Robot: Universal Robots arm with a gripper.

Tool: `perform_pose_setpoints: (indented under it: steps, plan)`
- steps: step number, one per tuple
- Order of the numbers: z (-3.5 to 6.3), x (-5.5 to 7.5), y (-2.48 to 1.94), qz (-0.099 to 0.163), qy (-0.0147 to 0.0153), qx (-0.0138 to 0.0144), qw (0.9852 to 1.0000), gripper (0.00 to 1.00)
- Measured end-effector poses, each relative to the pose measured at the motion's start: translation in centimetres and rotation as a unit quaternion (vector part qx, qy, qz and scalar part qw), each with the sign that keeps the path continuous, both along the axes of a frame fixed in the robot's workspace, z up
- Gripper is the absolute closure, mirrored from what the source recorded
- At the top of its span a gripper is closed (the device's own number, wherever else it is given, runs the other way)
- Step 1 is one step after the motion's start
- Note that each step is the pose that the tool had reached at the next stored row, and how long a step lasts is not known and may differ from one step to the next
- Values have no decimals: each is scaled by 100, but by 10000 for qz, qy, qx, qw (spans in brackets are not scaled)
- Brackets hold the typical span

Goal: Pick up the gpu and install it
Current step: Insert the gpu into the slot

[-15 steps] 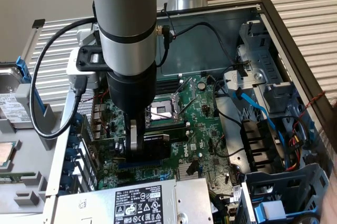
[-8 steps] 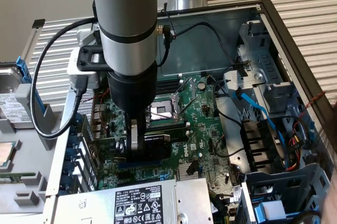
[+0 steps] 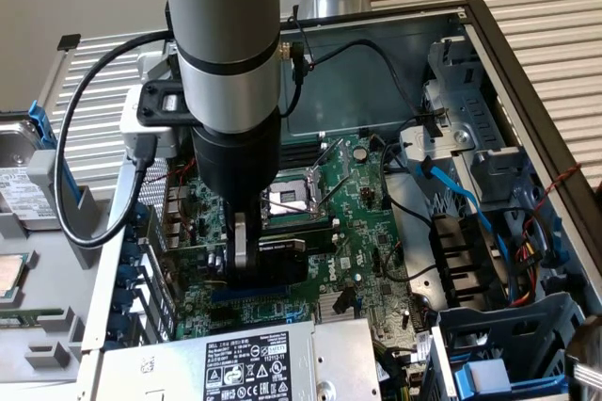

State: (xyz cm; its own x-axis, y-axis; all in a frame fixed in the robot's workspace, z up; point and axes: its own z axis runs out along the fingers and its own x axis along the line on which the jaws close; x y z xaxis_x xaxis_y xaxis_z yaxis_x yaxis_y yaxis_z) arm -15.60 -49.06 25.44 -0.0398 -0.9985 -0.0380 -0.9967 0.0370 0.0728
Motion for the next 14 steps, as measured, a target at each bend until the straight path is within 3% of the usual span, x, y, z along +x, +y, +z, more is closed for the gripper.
perform_pose_setpoints:
  steps: [14]
  plan:
    - [42, -15, -2, 6, -40, -1, 10000, 73]
